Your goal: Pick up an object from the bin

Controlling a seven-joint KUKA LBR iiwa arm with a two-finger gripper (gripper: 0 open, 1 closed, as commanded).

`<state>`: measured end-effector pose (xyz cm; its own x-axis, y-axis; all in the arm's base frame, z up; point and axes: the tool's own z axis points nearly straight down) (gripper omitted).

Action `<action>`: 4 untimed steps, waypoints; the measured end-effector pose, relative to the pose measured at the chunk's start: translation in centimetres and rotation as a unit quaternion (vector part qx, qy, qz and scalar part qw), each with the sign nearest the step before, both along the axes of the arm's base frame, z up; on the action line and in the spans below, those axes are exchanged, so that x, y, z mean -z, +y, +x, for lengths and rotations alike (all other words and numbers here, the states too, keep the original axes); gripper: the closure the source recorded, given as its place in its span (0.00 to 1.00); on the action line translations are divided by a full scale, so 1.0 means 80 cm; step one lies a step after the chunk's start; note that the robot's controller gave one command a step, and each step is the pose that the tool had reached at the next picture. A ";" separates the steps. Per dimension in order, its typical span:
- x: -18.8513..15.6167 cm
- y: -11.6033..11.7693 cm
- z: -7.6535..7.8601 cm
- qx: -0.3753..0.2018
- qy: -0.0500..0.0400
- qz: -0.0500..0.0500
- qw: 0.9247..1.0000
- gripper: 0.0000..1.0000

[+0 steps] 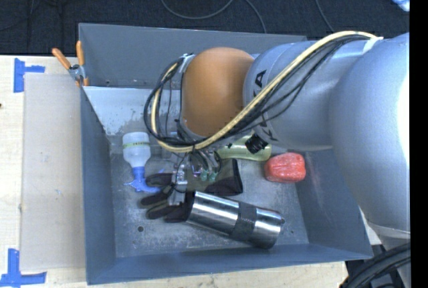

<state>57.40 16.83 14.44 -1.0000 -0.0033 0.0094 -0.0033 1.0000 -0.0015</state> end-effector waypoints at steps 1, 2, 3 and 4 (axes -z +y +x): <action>-0.006 -0.001 0.002 0.002 -0.004 0.001 1.000 0.00; 0.059 -0.021 -0.028 0.040 -0.002 0.000 0.999 0.00; 0.071 -0.029 -0.044 0.024 -0.001 0.000 1.000 0.00; 0.056 -0.029 -0.055 0.120 -0.001 -0.001 0.993 0.00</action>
Offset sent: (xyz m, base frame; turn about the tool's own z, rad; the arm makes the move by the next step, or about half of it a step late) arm -0.0349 -0.0249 -0.0744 0.1194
